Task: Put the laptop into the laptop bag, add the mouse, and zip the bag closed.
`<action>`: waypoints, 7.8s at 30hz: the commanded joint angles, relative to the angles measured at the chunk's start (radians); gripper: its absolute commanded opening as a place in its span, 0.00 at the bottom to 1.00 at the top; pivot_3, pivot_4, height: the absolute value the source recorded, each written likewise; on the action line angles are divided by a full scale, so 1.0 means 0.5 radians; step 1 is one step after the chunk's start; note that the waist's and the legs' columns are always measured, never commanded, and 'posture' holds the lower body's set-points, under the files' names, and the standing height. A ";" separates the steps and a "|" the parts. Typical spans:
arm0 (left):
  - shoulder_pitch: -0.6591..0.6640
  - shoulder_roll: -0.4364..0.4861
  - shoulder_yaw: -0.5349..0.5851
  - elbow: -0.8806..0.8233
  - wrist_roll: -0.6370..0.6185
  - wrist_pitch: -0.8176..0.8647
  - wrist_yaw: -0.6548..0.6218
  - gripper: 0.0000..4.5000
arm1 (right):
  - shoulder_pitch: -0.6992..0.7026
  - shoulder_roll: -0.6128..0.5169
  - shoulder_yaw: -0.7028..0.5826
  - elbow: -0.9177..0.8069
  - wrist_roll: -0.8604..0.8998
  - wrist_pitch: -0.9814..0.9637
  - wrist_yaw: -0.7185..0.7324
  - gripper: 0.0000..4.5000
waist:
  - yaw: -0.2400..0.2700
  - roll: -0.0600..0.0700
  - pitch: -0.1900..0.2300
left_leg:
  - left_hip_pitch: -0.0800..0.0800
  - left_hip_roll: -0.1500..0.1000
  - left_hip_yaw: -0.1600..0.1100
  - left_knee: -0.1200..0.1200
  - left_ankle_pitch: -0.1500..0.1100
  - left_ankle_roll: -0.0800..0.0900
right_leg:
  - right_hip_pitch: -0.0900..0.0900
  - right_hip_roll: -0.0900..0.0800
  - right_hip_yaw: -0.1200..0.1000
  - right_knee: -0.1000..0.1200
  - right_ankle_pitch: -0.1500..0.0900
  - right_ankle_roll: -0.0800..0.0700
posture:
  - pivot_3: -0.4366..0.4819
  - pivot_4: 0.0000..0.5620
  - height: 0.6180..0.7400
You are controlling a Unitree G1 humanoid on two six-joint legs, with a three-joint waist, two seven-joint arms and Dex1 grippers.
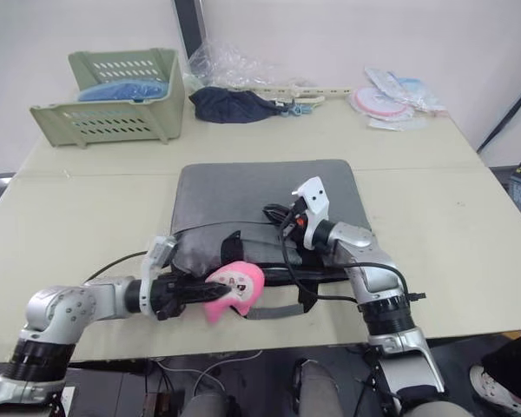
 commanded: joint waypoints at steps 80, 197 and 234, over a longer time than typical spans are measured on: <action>0.298 0.232 0.099 -0.636 0.089 -0.223 0.210 0.61 | 0.130 0.021 0.138 0.229 -0.135 0.090 -0.027 0.00 | -0.008 0.011 0.006 | 0.011 0.011 -0.007 -0.016 -0.003 -0.005 | -0.001 0.004 0.002 -0.004 -0.003 -0.004 | 0.48 0.27 1.00; 0.732 0.301 0.058 -0.479 0.004 -0.122 0.282 0.01 | 0.137 0.052 0.153 0.221 -0.158 0.074 -0.034 0.00 | -0.005 0.035 -0.011 | 0.010 0.025 0.003 -0.022 -0.009 -0.018 | -0.025 0.011 0.001 0.007 -0.014 -0.024 | 0.48 0.27 1.00; 0.284 0.381 -0.326 -0.689 0.286 -0.342 0.099 0.01 | 0.136 0.090 0.158 0.235 -0.171 0.053 -0.050 0.00 | -0.012 0.032 -0.010 | 0.009 0.026 0.004 -0.023 -0.009 -0.019 | -0.026 0.013 0.001 0.008 -0.015 -0.024 | 0.48 0.27 1.00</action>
